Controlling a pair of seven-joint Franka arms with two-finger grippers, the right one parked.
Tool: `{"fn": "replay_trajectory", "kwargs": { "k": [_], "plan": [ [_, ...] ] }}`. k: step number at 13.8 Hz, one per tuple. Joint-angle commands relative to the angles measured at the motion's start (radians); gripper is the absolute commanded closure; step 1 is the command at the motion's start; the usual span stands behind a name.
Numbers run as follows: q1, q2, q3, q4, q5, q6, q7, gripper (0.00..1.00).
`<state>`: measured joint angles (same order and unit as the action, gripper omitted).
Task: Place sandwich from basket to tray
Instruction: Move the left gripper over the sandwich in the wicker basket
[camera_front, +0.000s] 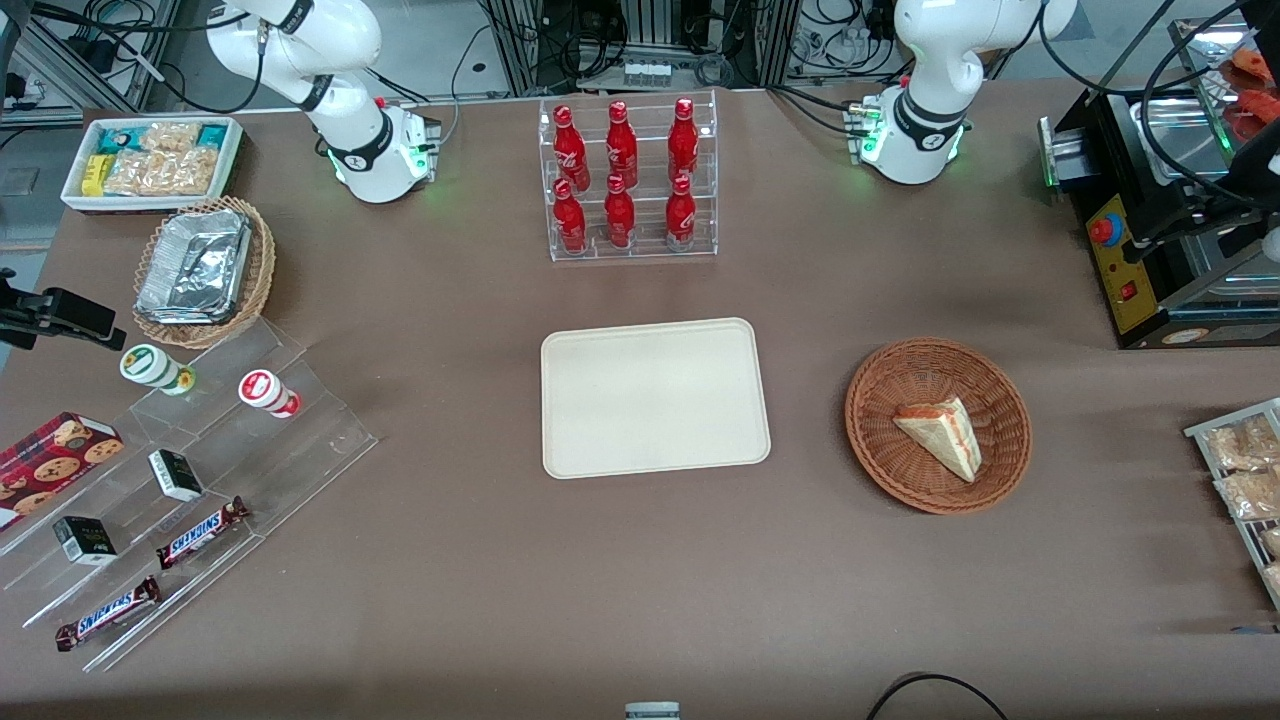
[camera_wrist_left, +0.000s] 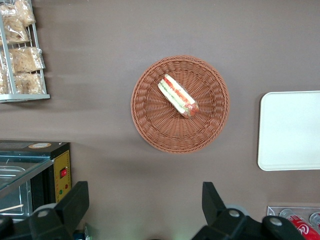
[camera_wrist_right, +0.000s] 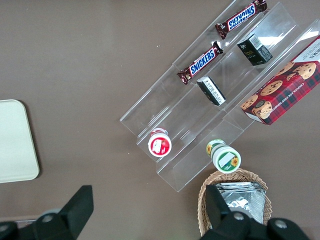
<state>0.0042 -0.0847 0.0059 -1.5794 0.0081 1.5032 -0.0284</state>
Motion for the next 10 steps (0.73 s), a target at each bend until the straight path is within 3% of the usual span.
{"fn": "replay_trajectory", "kwargs": {
  "k": [1,7,10],
  "plan": [
    [0.002,0.002,-0.003,0.000,-0.013,0.000,0.018,0.00],
    [-0.007,0.107,-0.018,-0.020,-0.020,0.031,-0.010,0.00],
    [-0.009,0.125,-0.021,-0.158,-0.019,0.223,-0.091,0.00]
  ]
}}
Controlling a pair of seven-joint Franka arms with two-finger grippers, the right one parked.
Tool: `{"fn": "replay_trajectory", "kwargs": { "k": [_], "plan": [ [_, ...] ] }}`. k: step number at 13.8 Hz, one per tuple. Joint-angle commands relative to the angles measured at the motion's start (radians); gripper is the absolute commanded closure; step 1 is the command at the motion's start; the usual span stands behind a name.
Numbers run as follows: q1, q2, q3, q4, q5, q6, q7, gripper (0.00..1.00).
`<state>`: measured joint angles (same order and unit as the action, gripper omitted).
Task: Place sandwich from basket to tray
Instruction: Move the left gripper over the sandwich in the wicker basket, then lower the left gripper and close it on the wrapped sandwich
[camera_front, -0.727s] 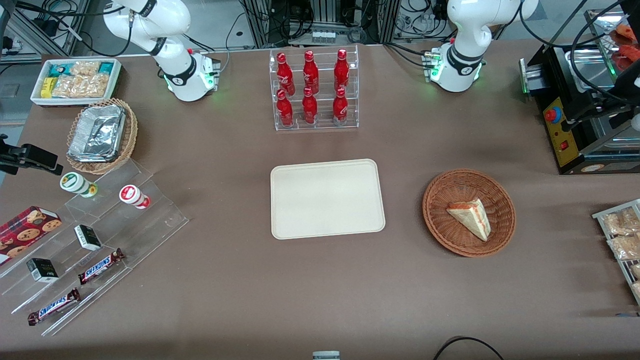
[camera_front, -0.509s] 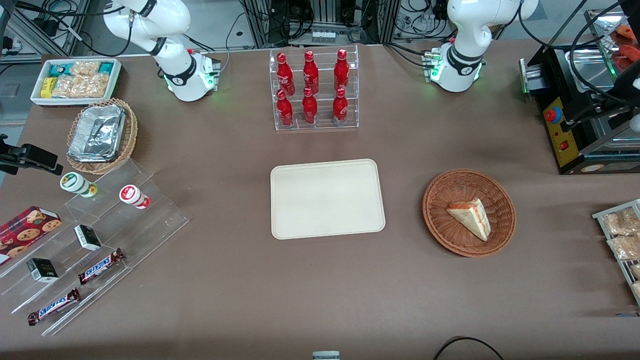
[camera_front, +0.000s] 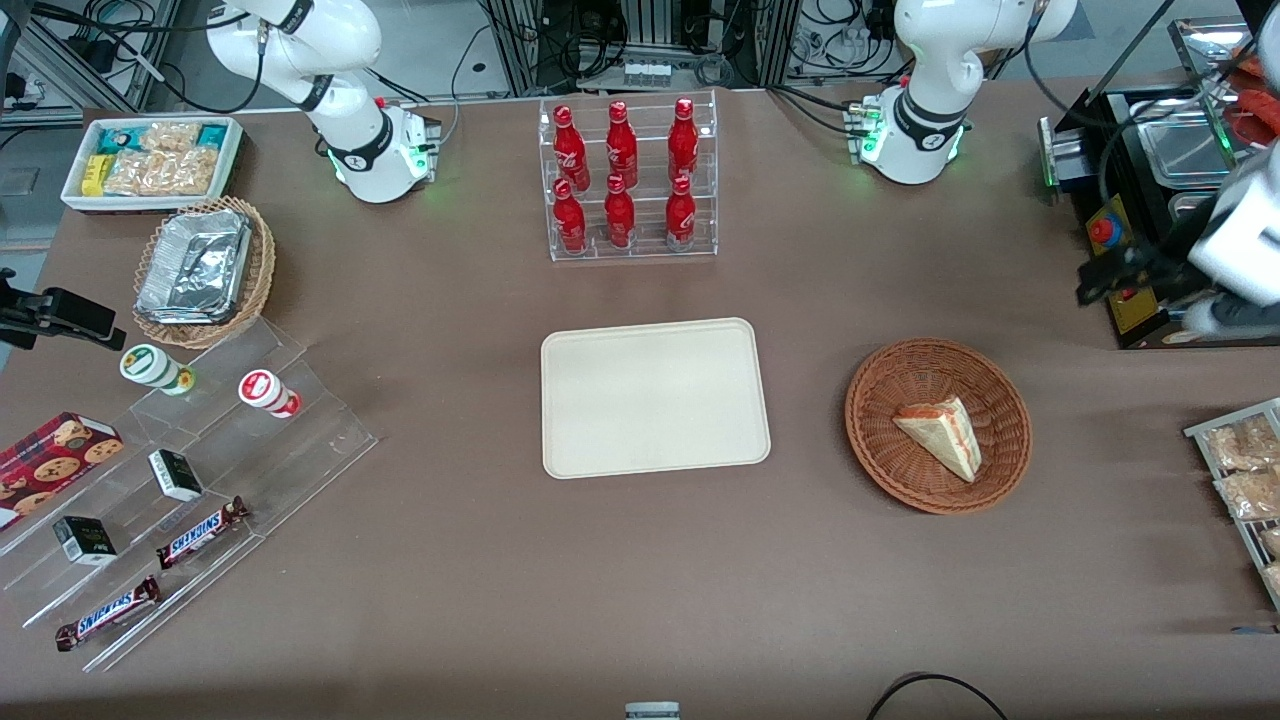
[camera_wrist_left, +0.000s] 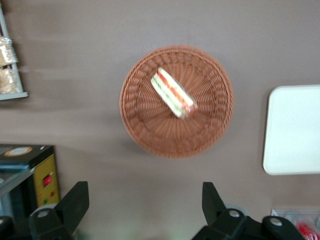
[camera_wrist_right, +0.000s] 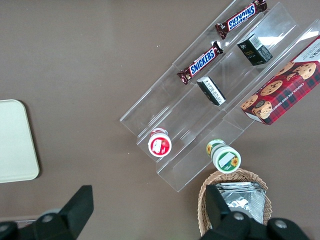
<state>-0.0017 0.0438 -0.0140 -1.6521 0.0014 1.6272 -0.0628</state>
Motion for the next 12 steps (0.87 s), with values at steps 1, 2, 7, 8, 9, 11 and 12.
{"fn": "replay_trajectory", "kwargs": {
  "k": [1,2,7,8,9,11,12],
  "plan": [
    [-0.003,-0.007,-0.001,-0.147,-0.014,0.174,-0.096,0.00],
    [-0.003,-0.001,-0.003,-0.184,-0.014,0.227,-0.135,0.00],
    [-0.009,0.016,-0.044,-0.408,-0.020,0.570,-0.472,0.00],
    [-0.009,0.019,-0.052,-0.443,-0.018,0.621,-0.533,0.00],
    [-0.009,0.021,-0.053,-0.486,-0.018,0.679,-0.572,0.00],
    [-0.009,0.043,-0.055,-0.549,-0.018,0.799,-0.617,0.00],
    [-0.009,0.071,-0.055,-0.549,-0.018,0.824,-0.640,0.00]
  ]
}}
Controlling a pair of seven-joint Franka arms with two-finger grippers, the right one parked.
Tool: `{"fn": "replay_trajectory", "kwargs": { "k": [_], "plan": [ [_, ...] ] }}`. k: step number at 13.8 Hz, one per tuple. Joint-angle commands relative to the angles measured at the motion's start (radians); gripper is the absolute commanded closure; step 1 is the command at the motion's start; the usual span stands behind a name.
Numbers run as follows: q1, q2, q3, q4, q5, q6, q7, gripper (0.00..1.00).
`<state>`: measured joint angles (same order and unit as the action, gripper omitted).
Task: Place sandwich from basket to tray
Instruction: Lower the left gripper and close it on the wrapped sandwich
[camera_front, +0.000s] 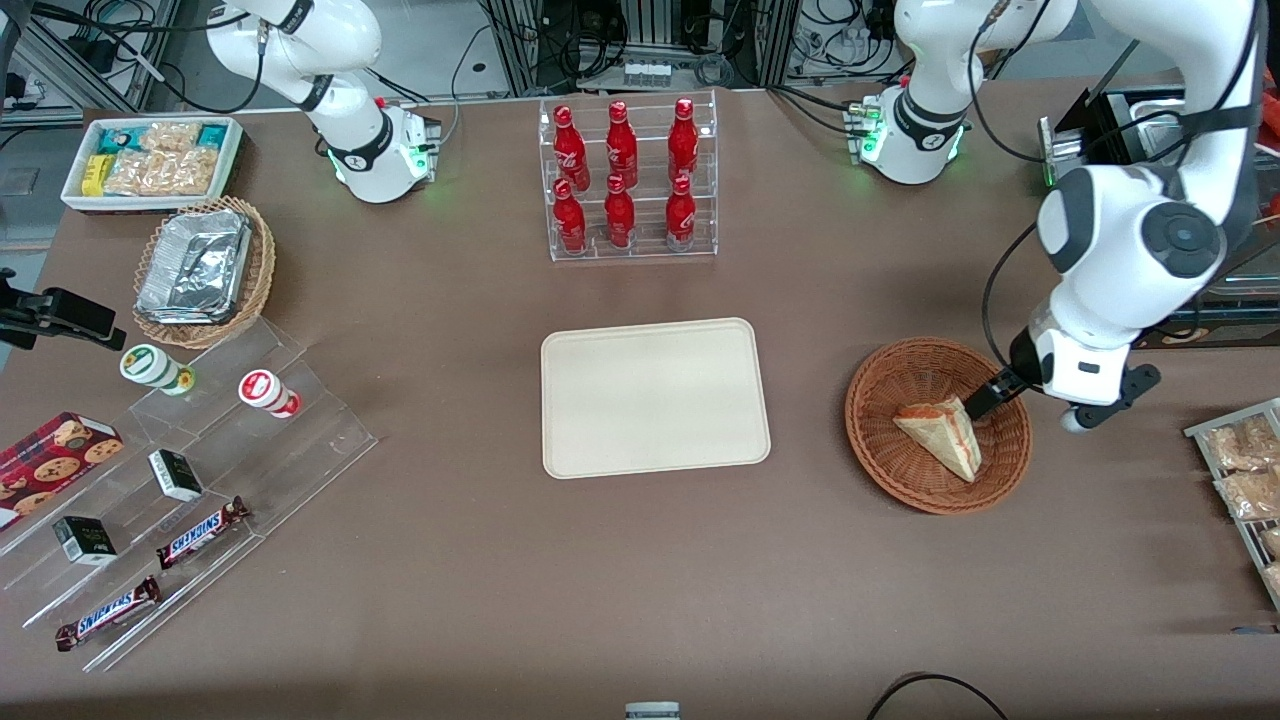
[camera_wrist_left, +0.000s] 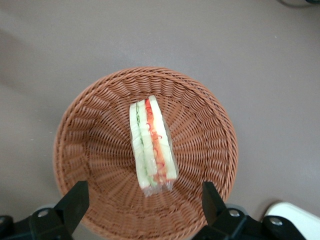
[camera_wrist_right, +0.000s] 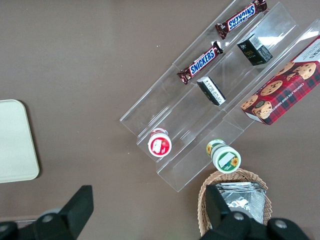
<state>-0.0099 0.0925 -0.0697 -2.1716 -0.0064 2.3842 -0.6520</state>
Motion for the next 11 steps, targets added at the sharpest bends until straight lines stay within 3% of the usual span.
{"fn": "replay_trajectory", "kwargs": {
  "k": [1,11],
  "plan": [
    [-0.002,0.039,-0.007,-0.030,-0.010,0.079,-0.060,0.00],
    [-0.001,0.197,-0.025,-0.034,-0.006,0.243,-0.120,0.00]
  ]
}}
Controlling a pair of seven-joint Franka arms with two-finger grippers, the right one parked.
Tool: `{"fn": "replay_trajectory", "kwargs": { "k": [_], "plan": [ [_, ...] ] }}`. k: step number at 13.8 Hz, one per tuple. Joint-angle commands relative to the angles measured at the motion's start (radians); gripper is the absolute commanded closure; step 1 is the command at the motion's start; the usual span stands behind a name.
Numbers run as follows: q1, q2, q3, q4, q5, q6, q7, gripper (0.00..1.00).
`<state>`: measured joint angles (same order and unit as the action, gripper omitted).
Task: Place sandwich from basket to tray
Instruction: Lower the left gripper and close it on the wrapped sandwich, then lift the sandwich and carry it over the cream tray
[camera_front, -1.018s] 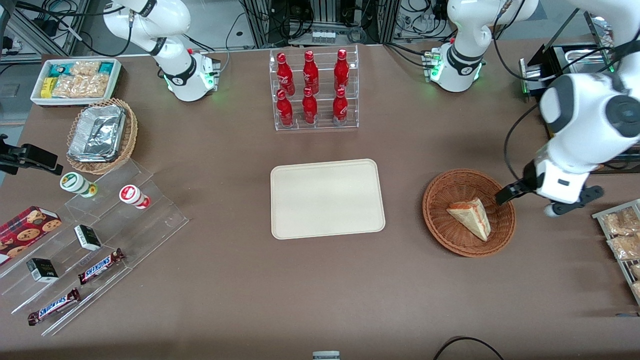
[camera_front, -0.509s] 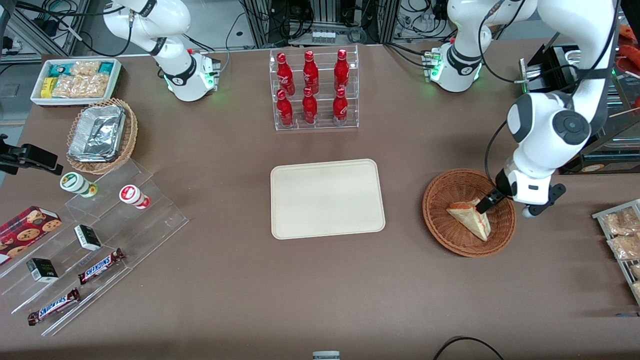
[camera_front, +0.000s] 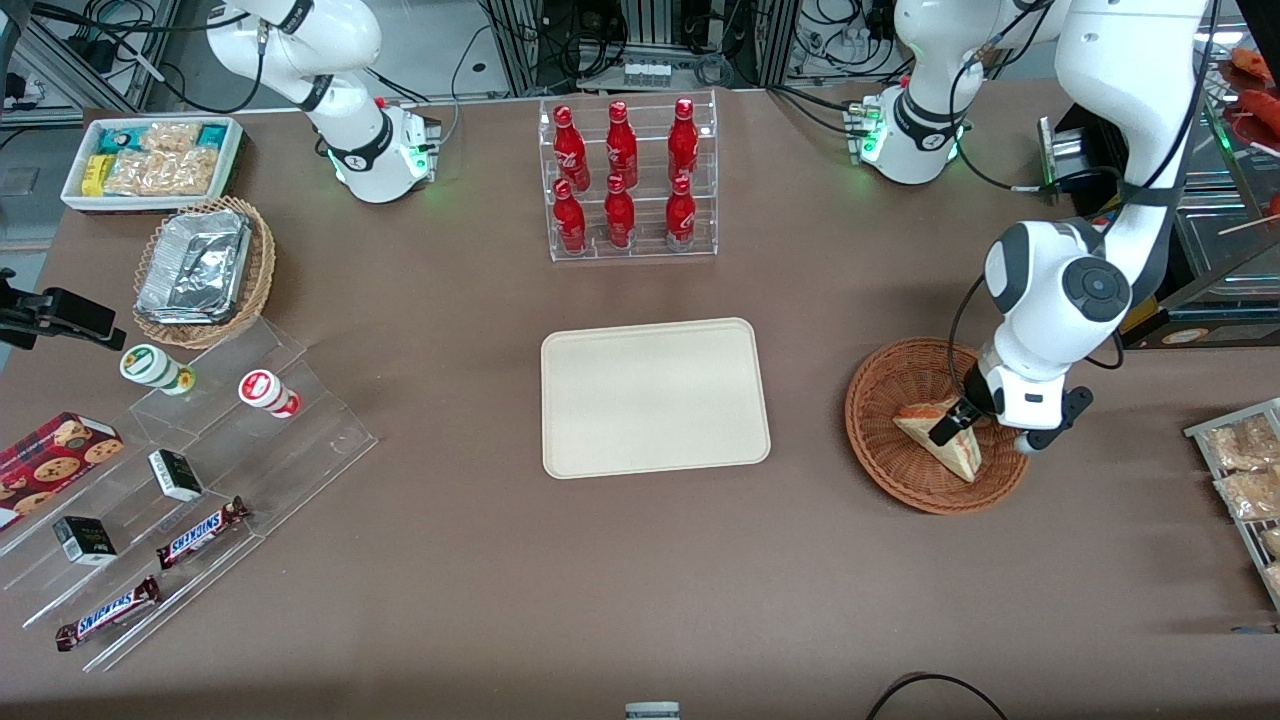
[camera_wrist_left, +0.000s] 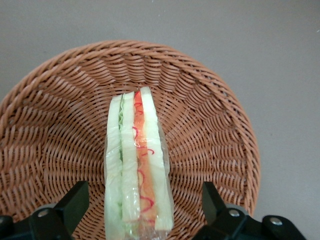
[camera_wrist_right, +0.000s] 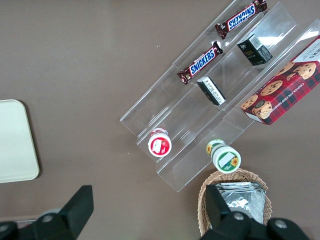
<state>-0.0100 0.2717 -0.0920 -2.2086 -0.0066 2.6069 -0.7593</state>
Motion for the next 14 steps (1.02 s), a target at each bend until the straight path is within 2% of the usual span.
{"fn": "replay_trajectory", "kwargs": {
  "k": [1,2,3,4,6,8,11,14],
  "plan": [
    [-0.001,0.026,-0.003,0.003,-0.003,0.021,-0.011,0.10],
    [-0.001,0.026,-0.003,0.003,-0.003,0.021,-0.015,0.38],
    [-0.002,0.026,-0.005,0.004,0.003,0.019,-0.012,0.77],
    [-0.002,0.026,-0.005,0.004,0.011,0.018,-0.008,1.00],
    [-0.002,-0.003,-0.005,0.010,0.057,-0.008,-0.006,1.00],
    [-0.002,-0.054,-0.005,0.074,0.076,-0.142,0.000,1.00],
    [-0.002,-0.063,-0.052,0.300,0.085,-0.431,0.006,1.00],
    [-0.008,-0.042,-0.141,0.486,0.094,-0.565,0.017,1.00]
  ]
}}
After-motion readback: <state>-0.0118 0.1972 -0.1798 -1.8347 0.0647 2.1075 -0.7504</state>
